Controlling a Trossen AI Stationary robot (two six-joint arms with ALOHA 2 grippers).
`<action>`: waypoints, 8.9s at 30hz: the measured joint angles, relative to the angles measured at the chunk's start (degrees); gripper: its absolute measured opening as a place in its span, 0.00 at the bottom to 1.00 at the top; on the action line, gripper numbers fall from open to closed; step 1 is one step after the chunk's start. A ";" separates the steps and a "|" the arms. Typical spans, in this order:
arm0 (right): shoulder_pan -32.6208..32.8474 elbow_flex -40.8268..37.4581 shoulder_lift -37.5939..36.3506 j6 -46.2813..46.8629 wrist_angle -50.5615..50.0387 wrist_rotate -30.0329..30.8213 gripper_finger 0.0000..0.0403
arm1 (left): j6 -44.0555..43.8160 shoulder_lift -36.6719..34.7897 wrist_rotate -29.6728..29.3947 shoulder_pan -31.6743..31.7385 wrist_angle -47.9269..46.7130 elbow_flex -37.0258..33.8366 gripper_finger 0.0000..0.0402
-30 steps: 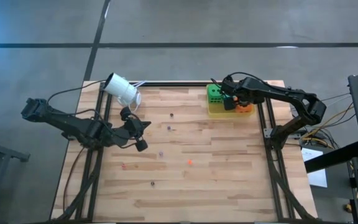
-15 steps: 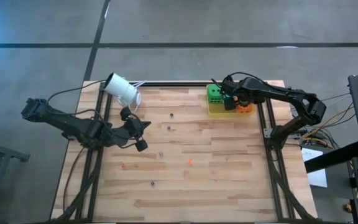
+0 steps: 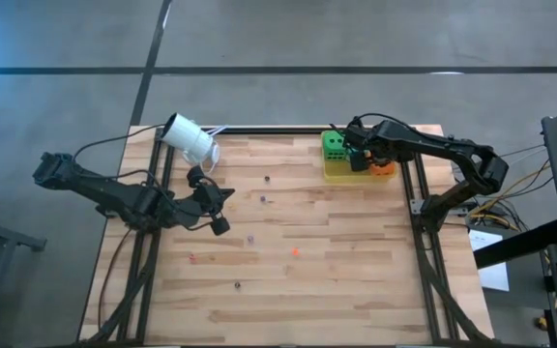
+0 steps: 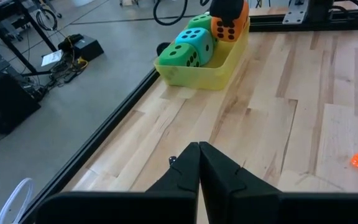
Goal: Pick & Place Dice
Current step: Put the large orange dice into the yellow transparent bin, then put the small yellow dice into the yellow bin
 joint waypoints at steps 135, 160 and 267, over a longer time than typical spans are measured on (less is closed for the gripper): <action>48.37 0.10 -16.02 -17.76 19.77 14.71 0.99 | 0.05 -0.02 -0.10 0.59 0.42 -0.11 0.03; 50.16 0.00 -15.95 -17.71 21.58 17.81 0.99 | -1.26 0.09 5.70 1.30 -1.93 -0.09 0.33; 50.14 -0.76 -15.95 -17.74 22.13 17.22 0.99 | -17.75 35.41 39.07 27.54 -12.96 4.52 0.16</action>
